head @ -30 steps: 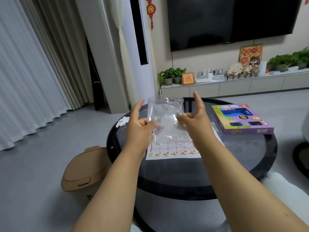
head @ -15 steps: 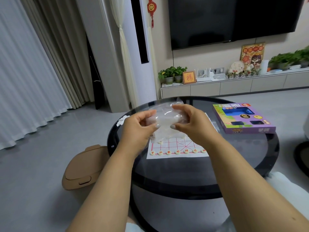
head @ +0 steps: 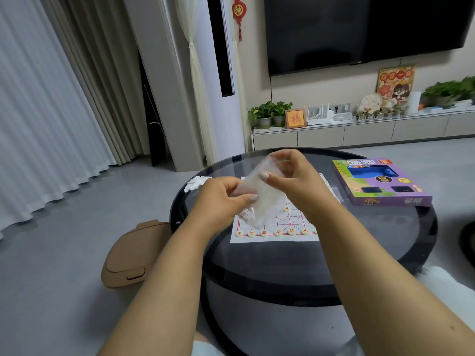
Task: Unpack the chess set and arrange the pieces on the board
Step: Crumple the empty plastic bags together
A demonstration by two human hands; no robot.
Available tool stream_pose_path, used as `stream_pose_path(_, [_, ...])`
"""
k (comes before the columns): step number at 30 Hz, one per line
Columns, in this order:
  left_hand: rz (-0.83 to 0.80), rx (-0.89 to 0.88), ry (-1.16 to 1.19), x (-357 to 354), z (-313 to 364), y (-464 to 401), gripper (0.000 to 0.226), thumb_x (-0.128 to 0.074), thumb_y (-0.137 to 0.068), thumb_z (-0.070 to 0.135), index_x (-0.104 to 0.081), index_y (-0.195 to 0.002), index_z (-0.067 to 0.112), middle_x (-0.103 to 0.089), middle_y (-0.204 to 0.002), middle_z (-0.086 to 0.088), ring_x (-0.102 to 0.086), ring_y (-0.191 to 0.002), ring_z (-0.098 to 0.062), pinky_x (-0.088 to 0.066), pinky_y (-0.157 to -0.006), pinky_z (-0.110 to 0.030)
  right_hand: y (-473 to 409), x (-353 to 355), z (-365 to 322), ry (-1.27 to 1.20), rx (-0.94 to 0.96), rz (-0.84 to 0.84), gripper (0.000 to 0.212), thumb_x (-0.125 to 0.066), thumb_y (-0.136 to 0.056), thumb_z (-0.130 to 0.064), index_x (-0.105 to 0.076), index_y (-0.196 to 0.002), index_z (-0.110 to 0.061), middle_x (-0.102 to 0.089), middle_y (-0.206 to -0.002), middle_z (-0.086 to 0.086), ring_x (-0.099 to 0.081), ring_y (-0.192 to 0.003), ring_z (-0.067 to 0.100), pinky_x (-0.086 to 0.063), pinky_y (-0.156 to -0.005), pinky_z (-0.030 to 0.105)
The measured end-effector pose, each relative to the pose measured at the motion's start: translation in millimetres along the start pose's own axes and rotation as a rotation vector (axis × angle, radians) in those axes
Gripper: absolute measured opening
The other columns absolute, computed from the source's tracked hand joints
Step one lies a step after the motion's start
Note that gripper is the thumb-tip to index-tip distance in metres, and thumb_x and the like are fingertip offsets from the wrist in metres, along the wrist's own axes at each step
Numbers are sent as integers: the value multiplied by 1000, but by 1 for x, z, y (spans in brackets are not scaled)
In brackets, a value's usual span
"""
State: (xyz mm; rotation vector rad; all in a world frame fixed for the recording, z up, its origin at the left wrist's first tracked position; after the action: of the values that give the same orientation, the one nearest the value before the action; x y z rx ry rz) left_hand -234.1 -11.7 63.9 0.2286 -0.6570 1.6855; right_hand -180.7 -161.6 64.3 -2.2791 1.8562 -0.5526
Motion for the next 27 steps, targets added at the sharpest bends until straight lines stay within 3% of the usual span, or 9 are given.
stream_pose_path(3, [102, 61, 256, 4, -8, 5, 7, -73, -83, 11, -70, -88, 7, -74, -82, -7, -68, -71, -16, -55, -64, -27, 3, -20, 25, -313, -193, -72, 58, -73, -80, -30, -45, -130, -21, -58, -120, 6, -66, -98, 20, -54, -90, 39])
stream_pose_path(7, [144, 131, 398, 6, -20, 9, 25, -70, -84, 4, -62, -108, 4, -74, -95, -13, -72, -86, -28, -59, -71, -35, 6, -32, 32, -422, -231, -64, 50, -69, -84, -16, -47, -128, -13, -67, -99, 13, -69, -82, 26, -57, -83, 43])
stream_pose_path(11, [97, 70, 369, 5, -16, 13, 63, -64, -87, -2, -41, -134, 33, -74, -92, -9, -72, -84, -20, -59, -72, -30, 6, -31, 30, -387, -205, -17, 47, -69, -83, -7, -49, -125, -15, -64, -91, 11, -68, -80, 24, -58, -79, 40])
stream_pose_path(14, [65, 9, 367, 4, -9, 17, 82, -58, -88, -7, -28, -142, 48, -73, -98, -9, -72, -89, -20, -59, -76, -31, 8, -31, 30, -343, -184, -13, 50, -71, -82, -9, -49, -127, -17, -64, -97, 21, -70, -85, 28, -58, -79, 45])
stream_pose_path(17, [53, -11, 390, 1, -5, 20, 72, -54, -88, -12, -44, -135, 43, -70, -110, -8, -71, -94, -21, -59, -74, -30, 9, -29, 28, -293, -150, 11, 50, -72, -82, -13, -48, -125, -23, -62, -96, 21, -69, -85, 25, -59, -75, 42])
stream_pose_path(20, [121, 4, 367, 6, -10, 20, 57, -56, -87, -11, -61, -123, 32, -64, -124, 0, -66, -103, -13, -57, -84, -32, 9, -26, 20, -218, -86, 23, 53, -69, -85, -17, -43, -128, -36, -61, -88, 14, -65, -77, 17, -58, -70, 33])
stream_pose_path(22, [162, 32, 357, 11, -19, 17, 49, -61, -87, -5, -62, -124, 27, -62, -127, 7, -61, -113, -9, -53, -94, -36, 11, -31, 10, -170, -41, -23, 56, -67, -86, -19, -40, -128, -43, -63, -90, 10, -64, -74, 13, -55, -64, 24])
stream_pose_path(24, [207, 45, 346, 18, -25, 13, 48, -68, -85, 1, -61, -127, 23, -62, -127, 11, -56, -119, -6, -49, -99, -37, 10, -41, 3, -164, -11, -94, 53, -68, -85, -18, -45, -123, -45, -62, -101, 9, -64, -79, 17, -54, -64, 24])
stream_pose_path(27, [240, 71, 354, 29, -35, 7, 51, -69, -83, -2, -60, -129, 18, -65, -122, 7, -62, -108, -5, -54, -90, -29, 3, -59, 3, -127, 10, -186, 43, -72, -82, -20, -55, -115, -43, -57, -111, 7, -62, -91, 22, -56, -76, 31])
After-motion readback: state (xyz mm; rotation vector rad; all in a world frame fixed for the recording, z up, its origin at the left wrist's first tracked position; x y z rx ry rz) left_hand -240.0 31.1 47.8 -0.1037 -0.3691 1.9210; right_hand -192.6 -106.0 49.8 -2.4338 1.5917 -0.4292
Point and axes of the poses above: each hand's wrist, its own y-axis away from the middle knuckle, its own x-axis out of the back of the hand, z = x × y, the point moved 10 cm from there along -y, towards the middle knuckle
